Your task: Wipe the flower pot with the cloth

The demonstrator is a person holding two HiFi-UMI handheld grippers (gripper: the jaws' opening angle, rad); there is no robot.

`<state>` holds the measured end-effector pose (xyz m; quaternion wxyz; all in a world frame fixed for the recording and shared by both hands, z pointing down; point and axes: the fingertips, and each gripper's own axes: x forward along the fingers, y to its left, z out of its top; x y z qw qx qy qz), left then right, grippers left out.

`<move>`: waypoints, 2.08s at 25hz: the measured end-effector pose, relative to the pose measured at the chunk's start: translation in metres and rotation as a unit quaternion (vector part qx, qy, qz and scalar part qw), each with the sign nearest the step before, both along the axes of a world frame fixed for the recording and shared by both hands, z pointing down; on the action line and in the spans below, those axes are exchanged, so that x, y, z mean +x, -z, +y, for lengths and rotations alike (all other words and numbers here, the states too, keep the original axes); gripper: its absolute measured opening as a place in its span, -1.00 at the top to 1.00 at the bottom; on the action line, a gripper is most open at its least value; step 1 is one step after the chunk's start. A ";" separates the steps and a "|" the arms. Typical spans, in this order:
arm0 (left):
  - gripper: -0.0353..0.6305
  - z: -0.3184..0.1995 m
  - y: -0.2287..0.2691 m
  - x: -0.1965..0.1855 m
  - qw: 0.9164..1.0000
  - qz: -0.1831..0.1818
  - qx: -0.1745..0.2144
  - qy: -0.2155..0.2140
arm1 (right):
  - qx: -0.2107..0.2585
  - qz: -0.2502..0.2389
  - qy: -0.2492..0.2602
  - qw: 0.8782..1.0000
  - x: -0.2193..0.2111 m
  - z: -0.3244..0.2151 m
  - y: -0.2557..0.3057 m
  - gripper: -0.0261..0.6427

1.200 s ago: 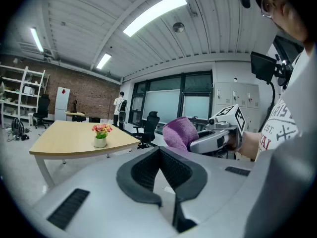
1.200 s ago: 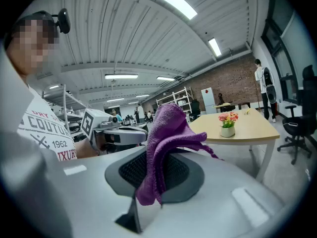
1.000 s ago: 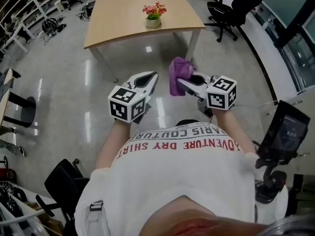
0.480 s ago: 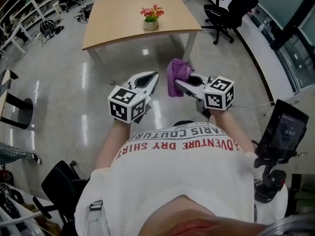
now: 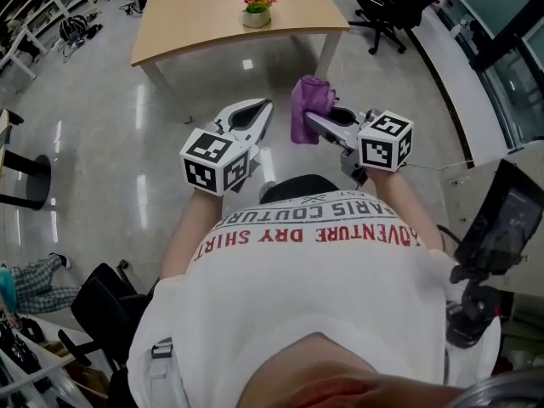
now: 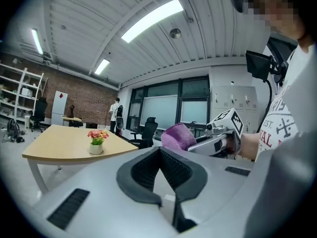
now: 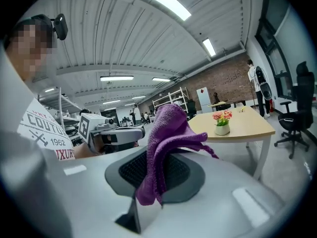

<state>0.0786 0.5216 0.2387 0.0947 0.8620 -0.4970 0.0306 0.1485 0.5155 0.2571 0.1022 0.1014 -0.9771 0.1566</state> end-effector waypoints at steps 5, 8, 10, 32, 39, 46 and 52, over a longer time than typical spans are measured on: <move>0.89 -0.008 -0.006 -0.013 1.000 -0.005 -0.011 0.010 | -0.018 -0.011 -0.007 1.000 -0.003 -0.018 -0.007 0.77; 0.89 -0.082 -0.030 -0.032 0.999 -0.004 -0.025 0.028 | -0.030 -0.014 -0.005 0.999 -0.016 -0.093 -0.030 0.77; 0.89 -0.138 -0.054 -0.048 0.999 -0.006 -0.035 0.036 | -0.045 -0.011 -0.004 0.999 -0.029 -0.147 -0.055 0.77; -0.45 -0.570 -0.199 -0.225 0.983 -0.111 -0.143 0.030 | -0.115 0.012 -0.023 0.993 -0.134 -0.572 -0.128 0.77; -0.45 -0.644 -0.254 -0.258 0.977 -0.130 -0.168 -0.007 | -0.156 0.039 -0.048 0.986 -0.154 -0.628 -0.169 0.77; -0.45 -0.689 -0.273 -0.259 0.974 -0.152 -0.150 -0.072 | -0.193 0.044 -0.062 0.978 -0.176 -0.672 -0.202 0.77; -0.45 -0.709 -0.277 -0.259 0.972 -0.161 -0.144 -0.089 | -0.211 0.030 -0.068 0.975 -0.193 -0.689 -0.217 0.77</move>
